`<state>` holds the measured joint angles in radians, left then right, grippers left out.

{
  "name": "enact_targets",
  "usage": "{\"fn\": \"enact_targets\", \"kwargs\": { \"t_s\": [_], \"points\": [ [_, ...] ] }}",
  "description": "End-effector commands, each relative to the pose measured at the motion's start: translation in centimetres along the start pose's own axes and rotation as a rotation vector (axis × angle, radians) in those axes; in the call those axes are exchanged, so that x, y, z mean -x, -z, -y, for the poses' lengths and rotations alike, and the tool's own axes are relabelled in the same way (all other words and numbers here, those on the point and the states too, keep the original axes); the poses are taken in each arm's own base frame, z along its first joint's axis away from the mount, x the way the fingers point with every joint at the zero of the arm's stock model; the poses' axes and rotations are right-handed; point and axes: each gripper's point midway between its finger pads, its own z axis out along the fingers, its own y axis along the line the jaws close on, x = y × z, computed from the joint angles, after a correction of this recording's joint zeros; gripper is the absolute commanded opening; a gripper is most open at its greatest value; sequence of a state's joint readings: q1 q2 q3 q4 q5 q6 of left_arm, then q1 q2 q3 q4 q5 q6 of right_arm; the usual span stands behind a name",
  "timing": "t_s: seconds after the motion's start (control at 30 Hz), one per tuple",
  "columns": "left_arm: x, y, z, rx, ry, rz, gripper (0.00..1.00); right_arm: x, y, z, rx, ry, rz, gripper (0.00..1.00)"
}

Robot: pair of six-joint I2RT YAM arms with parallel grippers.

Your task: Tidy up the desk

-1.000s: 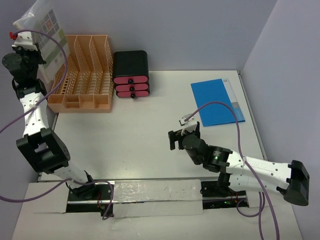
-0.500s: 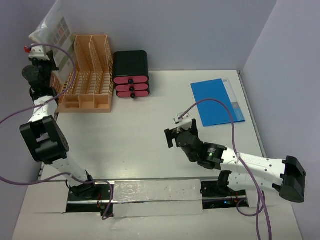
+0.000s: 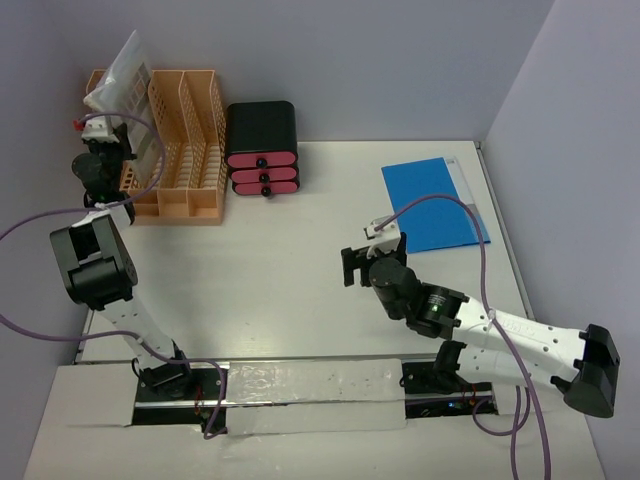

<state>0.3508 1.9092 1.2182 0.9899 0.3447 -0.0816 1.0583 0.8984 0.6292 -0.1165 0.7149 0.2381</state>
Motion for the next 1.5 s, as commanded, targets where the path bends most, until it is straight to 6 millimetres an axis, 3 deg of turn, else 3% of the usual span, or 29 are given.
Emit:
{"fn": "enact_targets", "kwargs": {
  "t_s": [0.0, 0.13, 0.2, 0.23, 0.27, 0.3, 0.33, 0.37, 0.47, 0.6, 0.63, 0.7, 0.8, 0.87, 1.0, 1.2, 1.47],
  "points": [
    [3.9, -0.9, 0.7, -0.026, -0.001, 0.176, 0.0, 1.5, 0.2, 0.6, -0.014, -0.068, 0.046, 0.93],
    [2.4, -0.6, 0.7, -0.016, 0.007, 0.149, 0.05, 0.8, 0.1, 2.0, -0.078, -0.11, 0.032, 0.95],
    [1.8, -0.1, 0.8, -0.016, 0.005, 0.131, 0.24, 0.5, -0.6, 4.5, -0.176, -0.157, 0.003, 0.98],
    [1.7, 0.1, 0.8, -0.014, 0.007, 0.121, 0.4, 0.1, -0.9, 5.3, -0.194, -0.189, -0.036, 0.98],
    [1.8, 0.3, 0.8, -0.008, 0.012, 0.11, 0.62, -0.4, -1.7, 7.6, -0.253, -0.254, -0.096, 0.98],
    [1.8, 0.3, 0.8, -0.002, 0.013, 0.11, 0.64, -0.5, -1.7, 7.8, -0.26, -0.261, -0.101, 0.98],
    [2.3, 0.8, 0.8, 0.006, 0.02, 0.107, 0.8, -0.8, -2.6, 10.5, -0.332, -0.343, -0.143, 0.98],
    [2.0, 1.1, 0.9, 0.011, 0.028, 0.089, 0.85, -0.9, -2.9, 11.4, -0.347, -0.392, -0.157, 0.98],
    [2.9, 1.6, 0.9, 0.027, 0.044, 0.057, 0.95, -1.2, -4.6, 13.4, -0.29, -0.622, -0.13, 0.98],
    [3.6, 2.3, 1.0, 0.05, 0.067, -0.013, 0.98, -2.9, -5.9, 16.3, -0.225, -0.88, -0.057, 0.97],
    [3.3, 2.7, 1.0, 0.056, 0.077, -0.046, 0.99, -3.8, -6.2, 18.1, -0.237, -0.984, -0.031, 0.95],
    [3.8, 3.0, 1.0, 0.069, 0.085, -0.065, 0.99, -3.6, -6.9, 20.9, -0.236, -1.074, 0.04, 0.92],
    [4.0, 3.6, 1.1, 0.071, 0.096, -0.118, 0.99, -6.5, -8.0, 24.5, -0.31, -1.174, 0.017, 0.84],
    [3.6, 4.0, 1.4, 0.06, 0.094, -0.153, 0.99, -7.9, -8.1, 27.3, -0.378, -1.216, 0.022, 0.82],
    [4.9, 5.1, 2.7, 0.007, 0.081, -0.153, 0.99, -10.5, -7.5, 32.2, -0.47, -1.317, 0.069, 0.81],
    [5.7, 5.8, 4.1, -0.047, 0.092, -0.136, 0.99, -12.9, -7.6, 35.2, -0.497, -1.414, 0.115, 0.78],
    [6.1, 5.8, 4.5, -0.059, 0.109, -0.13, 0.99, -13.5, -8.4, 37.1, -0.468, -1.458, 0.181, 0.7]
  ]
}}
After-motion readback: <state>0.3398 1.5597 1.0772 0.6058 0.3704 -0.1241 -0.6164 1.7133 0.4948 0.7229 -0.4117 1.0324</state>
